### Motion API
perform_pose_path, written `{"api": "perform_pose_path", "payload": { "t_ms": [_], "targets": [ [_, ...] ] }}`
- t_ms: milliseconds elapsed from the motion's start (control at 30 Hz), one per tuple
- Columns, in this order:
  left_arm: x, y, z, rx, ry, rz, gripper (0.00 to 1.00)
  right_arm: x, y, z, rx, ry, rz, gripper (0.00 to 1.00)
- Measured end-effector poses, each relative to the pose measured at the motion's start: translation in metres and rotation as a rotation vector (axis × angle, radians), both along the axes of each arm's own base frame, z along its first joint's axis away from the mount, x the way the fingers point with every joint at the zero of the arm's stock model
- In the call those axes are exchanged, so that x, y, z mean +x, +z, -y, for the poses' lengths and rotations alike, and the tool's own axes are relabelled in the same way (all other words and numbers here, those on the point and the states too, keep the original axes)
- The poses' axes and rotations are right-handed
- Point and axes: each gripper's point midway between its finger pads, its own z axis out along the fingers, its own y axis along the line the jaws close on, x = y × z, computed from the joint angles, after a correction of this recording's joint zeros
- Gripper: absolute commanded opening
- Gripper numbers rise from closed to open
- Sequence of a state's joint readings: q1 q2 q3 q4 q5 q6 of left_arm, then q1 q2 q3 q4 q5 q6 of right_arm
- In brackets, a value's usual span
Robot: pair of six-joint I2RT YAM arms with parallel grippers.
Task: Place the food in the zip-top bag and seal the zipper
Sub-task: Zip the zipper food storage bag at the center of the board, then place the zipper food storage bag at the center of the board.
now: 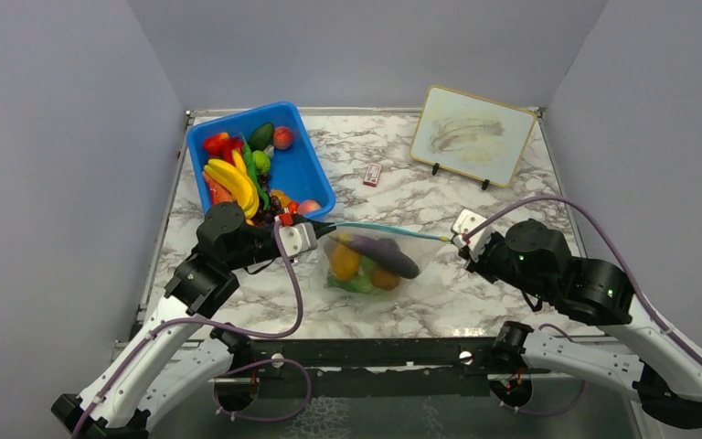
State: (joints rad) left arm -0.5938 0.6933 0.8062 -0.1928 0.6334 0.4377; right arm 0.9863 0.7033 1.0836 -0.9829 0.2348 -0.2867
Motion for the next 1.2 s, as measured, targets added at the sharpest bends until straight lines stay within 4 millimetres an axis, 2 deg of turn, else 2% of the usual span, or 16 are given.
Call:
{"api": "perform_pose_path", "payload": {
  "t_ms": [133, 300, 433, 533, 633, 700, 967, 1200],
  "targets": [
    [0.006, -0.001, -0.003, 0.003, 0.032, -0.001, 0.00, -0.004, 0.001, 0.026, -0.033, -0.056, 0.007, 0.01],
    [0.009, -0.003, -0.002, 0.006, 0.043, -0.009, 0.00, -0.007, 0.004, 0.029, -0.025, -0.056, 0.011, 0.02],
    [0.010, -0.002, -0.002, 0.002, 0.045, -0.010, 0.00, -0.005, 0.007, 0.021, -0.003, -0.040, 0.016, 0.18],
    [0.010, 0.001, -0.002, -0.008, 0.043, -0.006, 0.00, -0.002, 0.010, 0.006, 0.050, -0.013, 0.028, 0.32],
    [0.009, 0.003, 0.000, -0.018, 0.034, -0.007, 0.00, 0.002, 0.012, -0.017, 0.117, 0.028, 0.025, 0.50],
    [0.007, 0.004, 0.001, -0.024, 0.022, -0.009, 0.00, 0.002, 0.013, -0.037, 0.168, 0.080, 0.017, 0.58],
    [-0.001, 0.003, 0.008, -0.032, -0.042, -0.023, 0.00, 0.003, 0.013, -0.098, 0.283, 0.253, -0.010, 0.67],
    [-0.005, -0.001, 0.013, -0.026, -0.085, -0.042, 0.00, 0.005, 0.011, -0.130, 0.331, 0.352, 0.003, 0.68]
  ]
}}
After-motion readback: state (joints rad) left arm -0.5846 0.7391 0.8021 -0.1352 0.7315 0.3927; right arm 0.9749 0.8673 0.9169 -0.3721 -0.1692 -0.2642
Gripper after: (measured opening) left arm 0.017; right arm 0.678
